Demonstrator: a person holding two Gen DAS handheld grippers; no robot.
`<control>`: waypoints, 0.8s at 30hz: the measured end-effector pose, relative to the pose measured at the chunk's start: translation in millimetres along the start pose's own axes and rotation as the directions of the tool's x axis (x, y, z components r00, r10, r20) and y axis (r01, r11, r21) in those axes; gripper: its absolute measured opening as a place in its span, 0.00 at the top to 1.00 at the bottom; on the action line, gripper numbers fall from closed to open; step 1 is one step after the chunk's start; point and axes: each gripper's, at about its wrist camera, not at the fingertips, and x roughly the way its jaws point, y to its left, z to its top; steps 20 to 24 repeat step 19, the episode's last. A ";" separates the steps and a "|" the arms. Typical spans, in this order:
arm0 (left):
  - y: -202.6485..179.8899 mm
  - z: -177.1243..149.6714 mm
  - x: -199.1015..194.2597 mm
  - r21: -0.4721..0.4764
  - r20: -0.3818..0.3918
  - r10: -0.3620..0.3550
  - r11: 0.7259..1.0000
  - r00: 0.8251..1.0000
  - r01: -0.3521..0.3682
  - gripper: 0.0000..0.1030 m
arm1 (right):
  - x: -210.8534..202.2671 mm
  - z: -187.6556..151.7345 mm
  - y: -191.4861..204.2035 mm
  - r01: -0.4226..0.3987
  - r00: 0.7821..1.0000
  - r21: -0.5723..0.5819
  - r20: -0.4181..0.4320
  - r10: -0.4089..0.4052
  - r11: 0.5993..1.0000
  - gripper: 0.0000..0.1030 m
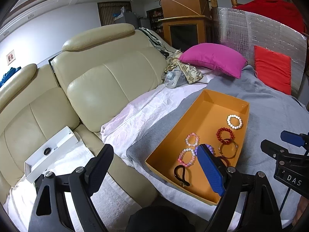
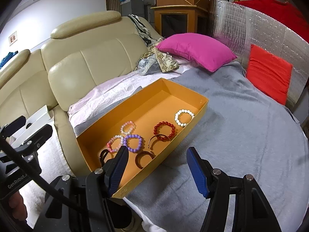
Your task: Organize jewelry
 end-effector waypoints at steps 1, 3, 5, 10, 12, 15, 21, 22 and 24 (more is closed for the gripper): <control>0.1 0.4 3.5 -0.002 -0.005 0.000 1.000 1.000 0.000 0.14 | 3.1 1.0 -0.1 0.001 1.000 -0.002 -0.004 -0.001 1.000 0.36; 0.7 1.2 9.6 -0.006 -0.016 -0.002 1.000 1.000 0.002 0.14 | 9.6 3.5 1.3 0.001 1.000 -0.007 -0.014 -0.001 1.000 0.36; 0.8 2.1 15.8 -0.007 -0.025 -0.002 1.000 1.000 0.002 0.14 | 16.2 6.7 2.9 -0.002 1.000 -0.013 -0.021 0.001 1.000 0.36; -1.6 3.3 29.3 0.002 -0.044 0.006 1.000 0.999 -0.006 0.14 | 29.5 13.3 4.8 -0.008 0.999 -0.019 -0.033 0.007 1.000 0.36; -2.7 4.3 33.2 0.003 -0.046 0.003 1.000 0.999 -0.003 0.14 | 33.9 14.8 4.2 -0.011 0.999 -0.022 -0.038 0.010 1.000 0.36; -9.0 7.3 29.3 0.026 0.009 0.024 0.999 1.000 -0.024 0.14 | 37.1 15.5 -2.4 -0.007 0.999 -0.008 -0.031 0.007 1.000 0.36; -40.9 19.3 25.8 0.074 -0.003 -0.075 0.994 0.997 0.075 0.14 | 21.0 4.8 -44.7 0.048 0.998 0.084 0.038 -0.051 0.995 0.36; -40.9 19.3 25.8 0.074 -0.003 -0.075 0.994 0.997 0.075 0.14 | 21.0 4.8 -44.7 0.048 0.998 0.084 0.038 -0.051 0.995 0.36; -40.9 19.3 25.8 0.074 -0.003 -0.075 0.994 0.997 0.075 0.14 | 21.0 4.8 -44.7 0.048 0.998 0.084 0.038 -0.051 0.995 0.36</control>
